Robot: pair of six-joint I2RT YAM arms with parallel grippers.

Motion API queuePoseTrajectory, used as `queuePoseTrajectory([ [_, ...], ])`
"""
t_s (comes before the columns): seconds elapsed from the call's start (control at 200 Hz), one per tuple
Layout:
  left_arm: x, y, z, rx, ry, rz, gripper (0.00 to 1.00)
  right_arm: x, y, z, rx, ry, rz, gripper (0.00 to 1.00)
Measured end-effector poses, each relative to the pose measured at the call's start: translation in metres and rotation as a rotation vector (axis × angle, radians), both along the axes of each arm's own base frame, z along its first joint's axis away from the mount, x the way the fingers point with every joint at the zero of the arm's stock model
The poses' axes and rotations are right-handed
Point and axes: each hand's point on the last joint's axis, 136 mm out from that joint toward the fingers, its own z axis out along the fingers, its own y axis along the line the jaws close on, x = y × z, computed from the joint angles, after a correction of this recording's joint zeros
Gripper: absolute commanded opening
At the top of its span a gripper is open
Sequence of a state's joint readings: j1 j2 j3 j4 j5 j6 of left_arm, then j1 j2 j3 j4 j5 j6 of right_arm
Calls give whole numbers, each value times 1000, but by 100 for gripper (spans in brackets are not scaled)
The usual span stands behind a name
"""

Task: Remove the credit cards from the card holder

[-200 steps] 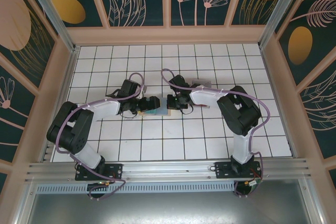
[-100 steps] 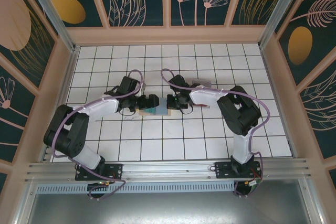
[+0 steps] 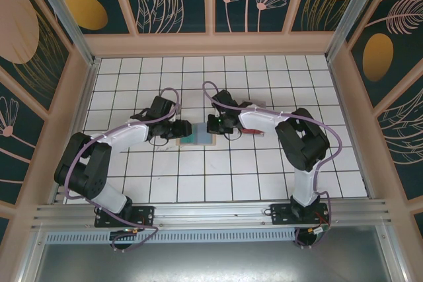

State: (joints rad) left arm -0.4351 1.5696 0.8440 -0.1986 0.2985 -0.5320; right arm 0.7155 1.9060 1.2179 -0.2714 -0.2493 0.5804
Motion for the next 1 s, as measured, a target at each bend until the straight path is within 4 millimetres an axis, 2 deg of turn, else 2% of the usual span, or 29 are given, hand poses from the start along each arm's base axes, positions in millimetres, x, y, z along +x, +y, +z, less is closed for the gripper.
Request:
queuePoseTrajectory([
  [0.1, 5, 9, -2, 34, -15, 26, 9, 0, 11, 9, 61, 14, 7, 8],
  [0.135, 7, 12, -3, 43, -18, 36, 5, 0, 15, 12, 84, 19, 10, 9],
  [0.33, 8, 20, -18, 88, 6, 54, 5, 8, 36, 22, 156, 40, 26, 14],
  [0.551, 0, 23, -38, 103, 56, 56, 5, 13, 51, 10, 164, 87, 50, 13],
  [1.001, 1, 21, -40, 93, 57, 60, 3, 0, 58, -9, 100, 165, 94, 17],
])
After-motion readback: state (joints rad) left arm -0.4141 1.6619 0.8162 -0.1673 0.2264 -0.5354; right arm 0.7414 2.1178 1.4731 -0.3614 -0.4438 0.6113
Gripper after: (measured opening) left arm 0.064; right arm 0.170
